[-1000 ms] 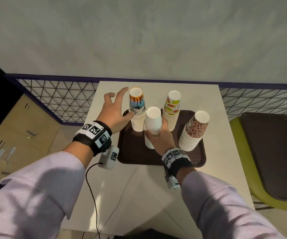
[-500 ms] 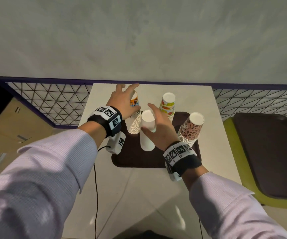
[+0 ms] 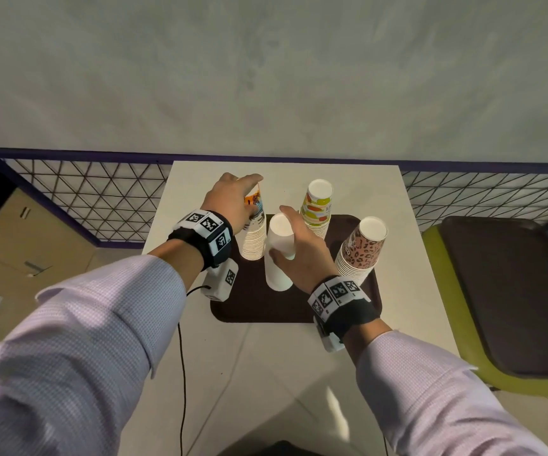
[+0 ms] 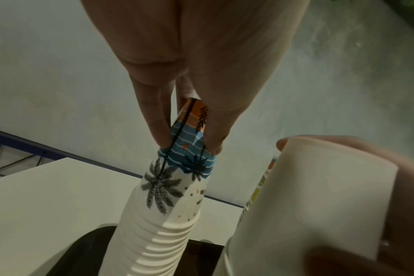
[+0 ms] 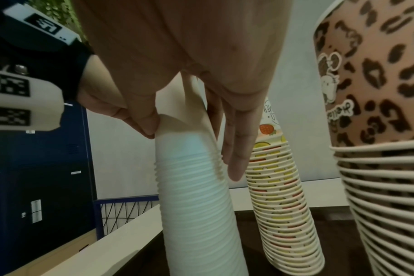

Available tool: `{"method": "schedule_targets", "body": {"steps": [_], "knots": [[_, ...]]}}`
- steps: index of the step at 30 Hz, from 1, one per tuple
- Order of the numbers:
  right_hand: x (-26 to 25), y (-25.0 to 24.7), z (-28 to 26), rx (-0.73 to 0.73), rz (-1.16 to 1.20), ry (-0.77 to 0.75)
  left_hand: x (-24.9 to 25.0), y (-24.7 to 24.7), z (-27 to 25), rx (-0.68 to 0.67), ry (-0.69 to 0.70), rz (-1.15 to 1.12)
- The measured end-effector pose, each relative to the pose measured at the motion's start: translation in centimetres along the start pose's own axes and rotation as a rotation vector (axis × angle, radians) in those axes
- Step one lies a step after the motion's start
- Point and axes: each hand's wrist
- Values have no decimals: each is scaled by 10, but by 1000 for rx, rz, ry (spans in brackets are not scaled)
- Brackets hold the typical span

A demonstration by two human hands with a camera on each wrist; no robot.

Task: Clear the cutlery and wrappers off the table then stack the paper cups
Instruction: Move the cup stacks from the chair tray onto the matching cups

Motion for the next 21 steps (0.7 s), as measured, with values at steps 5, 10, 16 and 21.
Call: {"method": "schedule_targets", "body": {"steps": [5, 10, 16, 21], "knots": [[1, 1, -1, -17, -2, 5, -5, -2, -7, -8, 13, 35], [-2, -1, 0, -52, 90, 166, -13, -6, -18, -24, 17, 28], [-1, 3, -2, -57, 117, 179, -24, -8, -30, -43, 5, 8], [11, 6, -2, -95, 123, 244, -30, -10, -37, -43, 0, 22]]}}
Point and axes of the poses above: each hand's wrist, its own z-axis towards the middle knuckle, its own y-axis out of the palm, x = y × z, and after that the axes turned 10 degrees about -y, right-handed
